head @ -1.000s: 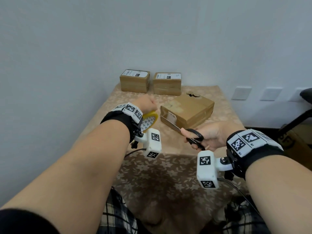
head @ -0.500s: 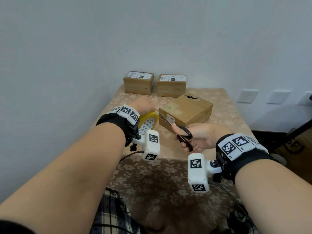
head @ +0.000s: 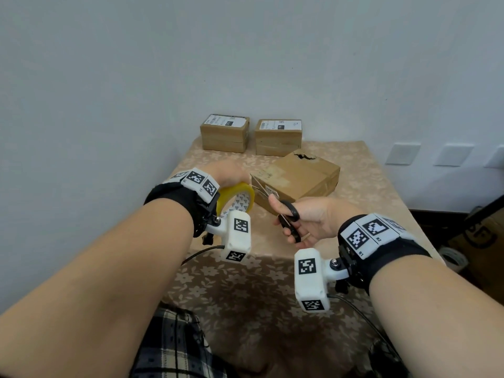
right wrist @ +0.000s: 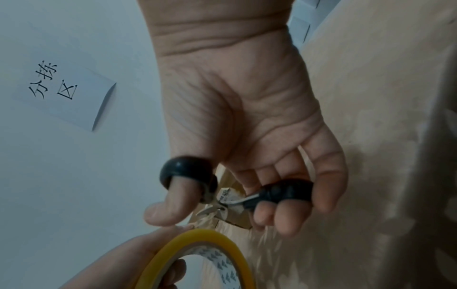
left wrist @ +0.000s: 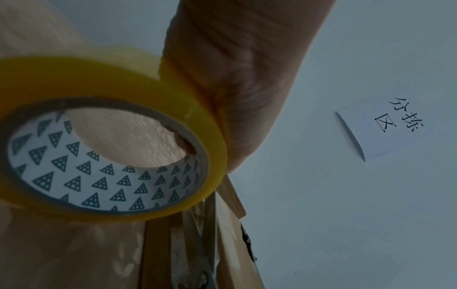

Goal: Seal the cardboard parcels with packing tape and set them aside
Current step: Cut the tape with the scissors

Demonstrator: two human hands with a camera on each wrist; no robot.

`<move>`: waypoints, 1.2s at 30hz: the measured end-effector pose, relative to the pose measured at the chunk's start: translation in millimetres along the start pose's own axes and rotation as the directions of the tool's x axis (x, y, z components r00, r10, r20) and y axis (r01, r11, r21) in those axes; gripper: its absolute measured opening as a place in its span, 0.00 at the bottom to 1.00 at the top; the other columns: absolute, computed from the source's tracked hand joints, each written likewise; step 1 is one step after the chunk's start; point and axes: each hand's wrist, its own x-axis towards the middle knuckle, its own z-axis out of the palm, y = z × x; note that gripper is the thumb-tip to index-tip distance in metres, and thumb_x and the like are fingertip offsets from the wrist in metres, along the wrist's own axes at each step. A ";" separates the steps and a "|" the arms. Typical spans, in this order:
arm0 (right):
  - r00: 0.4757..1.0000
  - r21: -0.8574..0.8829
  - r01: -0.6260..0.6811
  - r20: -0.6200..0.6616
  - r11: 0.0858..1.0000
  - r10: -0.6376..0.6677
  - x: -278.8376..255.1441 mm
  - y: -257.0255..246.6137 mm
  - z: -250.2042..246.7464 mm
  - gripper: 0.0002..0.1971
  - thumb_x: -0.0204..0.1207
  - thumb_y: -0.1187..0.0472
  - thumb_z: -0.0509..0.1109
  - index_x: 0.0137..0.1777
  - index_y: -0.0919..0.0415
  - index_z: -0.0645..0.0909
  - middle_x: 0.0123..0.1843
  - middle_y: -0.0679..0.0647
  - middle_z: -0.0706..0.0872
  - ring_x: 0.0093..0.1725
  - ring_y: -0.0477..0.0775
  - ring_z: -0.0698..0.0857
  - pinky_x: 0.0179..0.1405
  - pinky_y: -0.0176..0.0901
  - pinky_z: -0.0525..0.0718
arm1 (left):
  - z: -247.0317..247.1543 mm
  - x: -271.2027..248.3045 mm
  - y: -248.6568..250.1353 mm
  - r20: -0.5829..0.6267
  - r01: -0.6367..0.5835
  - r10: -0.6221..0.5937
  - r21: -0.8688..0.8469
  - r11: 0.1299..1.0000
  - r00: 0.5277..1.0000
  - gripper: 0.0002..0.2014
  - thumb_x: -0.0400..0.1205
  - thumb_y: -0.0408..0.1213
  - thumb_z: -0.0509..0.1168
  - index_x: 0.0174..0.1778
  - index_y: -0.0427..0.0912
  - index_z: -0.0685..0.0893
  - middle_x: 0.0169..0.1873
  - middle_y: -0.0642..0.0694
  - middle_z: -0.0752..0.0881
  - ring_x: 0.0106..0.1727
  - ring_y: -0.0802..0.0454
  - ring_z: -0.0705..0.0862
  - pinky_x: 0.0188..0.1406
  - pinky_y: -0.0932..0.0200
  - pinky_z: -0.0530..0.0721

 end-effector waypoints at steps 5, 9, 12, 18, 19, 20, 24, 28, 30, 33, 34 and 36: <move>1.000 -0.020 0.004 -0.015 1.000 -0.004 -8.1 4.7 -12.7 0.34 0.60 0.27 0.64 0.52 0.57 0.76 0.32 0.50 0.77 0.34 0.50 0.78 0.39 0.42 0.80 | 2.5 -0.3 14.0 0.103 -0.050 0.050 0.001 0.999 0.993 0.16 0.84 0.42 0.61 0.61 0.37 0.85 0.62 0.38 0.83 0.62 0.40 0.80 0.65 0.47 0.79; 0.997 0.002 -0.002 -0.081 1.000 0.002 -19.1 14.7 -37.1 0.31 0.69 0.29 0.62 0.53 0.57 0.76 0.31 0.50 0.77 0.33 0.49 0.78 0.36 0.42 0.81 | 12.3 9.3 35.4 0.121 -0.126 0.137 -0.098 0.987 0.983 0.15 0.86 0.43 0.58 0.62 0.41 0.84 0.62 0.41 0.82 0.64 0.41 0.80 0.68 0.48 0.77; 0.993 0.006 -0.024 -0.116 1.000 0.024 -24.6 20.7 -54.2 0.30 0.69 0.29 0.62 0.53 0.57 0.76 0.33 0.50 0.77 0.34 0.49 0.78 0.37 0.42 0.81 | 21.6 18.8 52.9 0.107 -0.155 0.170 -0.131 0.979 0.980 0.14 0.85 0.43 0.60 0.58 0.40 0.86 0.62 0.41 0.83 0.59 0.44 0.81 0.66 0.48 0.78; 0.988 -0.039 -0.044 -0.147 0.998 0.038 -18.0 20.5 -58.3 0.29 0.71 0.30 0.62 0.52 0.56 0.78 0.36 0.51 0.76 0.36 0.49 0.79 0.39 0.41 0.80 | 27.9 32.8 57.8 0.019 -0.007 0.010 -0.144 0.990 1.000 0.20 0.79 0.44 0.68 0.63 0.36 0.83 0.62 0.38 0.84 0.61 0.42 0.83 0.59 0.53 0.80; 0.988 -0.043 -0.038 -0.151 0.998 0.031 -15.5 19.8 -56.9 0.29 0.71 0.30 0.62 0.53 0.57 0.79 0.35 0.51 0.76 0.35 0.49 0.78 0.38 0.41 0.79 | 27.4 34.0 56.2 0.011 0.009 -0.008 -0.142 0.990 1.000 0.20 0.79 0.44 0.68 0.63 0.36 0.83 0.62 0.38 0.84 0.63 0.41 0.82 0.60 0.53 0.80; 0.988 -0.049 -0.032 -0.153 0.998 0.024 -13.4 19.1 -55.9 0.29 0.71 0.30 0.62 0.53 0.57 0.79 0.34 0.50 0.76 0.34 0.48 0.78 0.37 0.40 0.77 | 27.1 34.5 55.0 0.007 0.022 -0.021 -0.140 0.990 1.000 0.20 0.79 0.44 0.68 0.63 0.36 0.83 0.62 0.38 0.84 0.63 0.41 0.82 0.59 0.53 0.80; 0.983 -0.099 0.001 -0.182 0.995 -0.020 -9.4 17.2 -58.3 0.33 0.66 0.28 0.65 0.54 0.58 0.81 0.26 0.47 0.75 0.24 0.45 0.73 0.24 0.35 0.61 | 25.7 35.9 53.6 0.005 0.038 -0.038 -0.131 0.991 0.999 0.20 0.79 0.42 0.68 0.64 0.35 0.82 0.64 0.37 0.83 0.50 0.47 0.78 0.52 0.56 0.77; 0.969 -0.139 0.039 -0.236 0.989 -0.071 -11.0 15.4 -66.0 0.34 0.65 0.29 0.68 0.52 0.62 0.85 0.23 0.47 0.75 0.20 0.44 0.70 0.18 0.32 0.57 | 26.1 36.1 52.5 -0.006 0.053 -0.054 -0.135 0.989 0.999 0.21 0.80 0.42 0.67 0.65 0.34 0.80 0.65 0.37 0.82 0.49 0.49 0.75 0.45 0.58 0.75; 0.962 -0.164 0.046 -0.259 0.985 -0.088 -11.4 14.6 -69.5 0.32 0.67 0.31 0.69 0.52 0.63 0.85 0.22 0.47 0.75 0.19 0.43 0.70 0.17 0.32 0.57 | 26.1 35.6 52.5 -0.005 0.049 -0.050 -0.137 0.989 0.999 0.21 0.80 0.42 0.67 0.66 0.34 0.80 0.65 0.37 0.81 0.49 0.49 0.75 0.39 0.58 0.75; 0.957 -0.199 0.050 -0.271 0.979 -0.104 -11.6 13.5 -72.3 0.31 0.69 0.33 0.70 0.51 0.64 0.85 0.21 0.47 0.74 0.17 0.43 0.69 0.17 0.32 0.57 | 26.5 35.2 52.0 0.001 0.052 -0.052 -0.144 0.988 0.999 0.21 0.80 0.42 0.67 0.66 0.34 0.80 0.62 0.37 0.83 0.49 0.49 0.74 0.42 0.57 0.75; 0.954 -0.206 0.053 -0.278 0.977 -0.110 -11.1 13.5 -72.8 0.30 0.70 0.34 0.70 0.51 0.65 0.85 0.20 0.47 0.74 0.16 0.43 0.69 0.16 0.32 0.57 | 27.1 34.8 51.7 -0.002 0.055 -0.056 -0.147 0.988 0.998 0.21 0.80 0.41 0.67 0.66 0.34 0.80 0.58 0.38 0.83 0.49 0.49 0.74 0.40 0.57 0.75; 0.949 -0.217 0.062 -0.289 0.974 -0.125 -10.5 12.9 -72.4 0.30 0.70 0.36 0.72 0.50 0.66 0.85 0.19 0.48 0.74 0.16 0.43 0.69 0.15 0.32 0.57 | 27.6 33.2 52.2 -0.005 0.060 -0.061 -0.152 0.987 0.998 0.21 0.80 0.41 0.67 0.66 0.34 0.80 0.55 0.38 0.82 0.49 0.49 0.74 0.33 0.60 0.73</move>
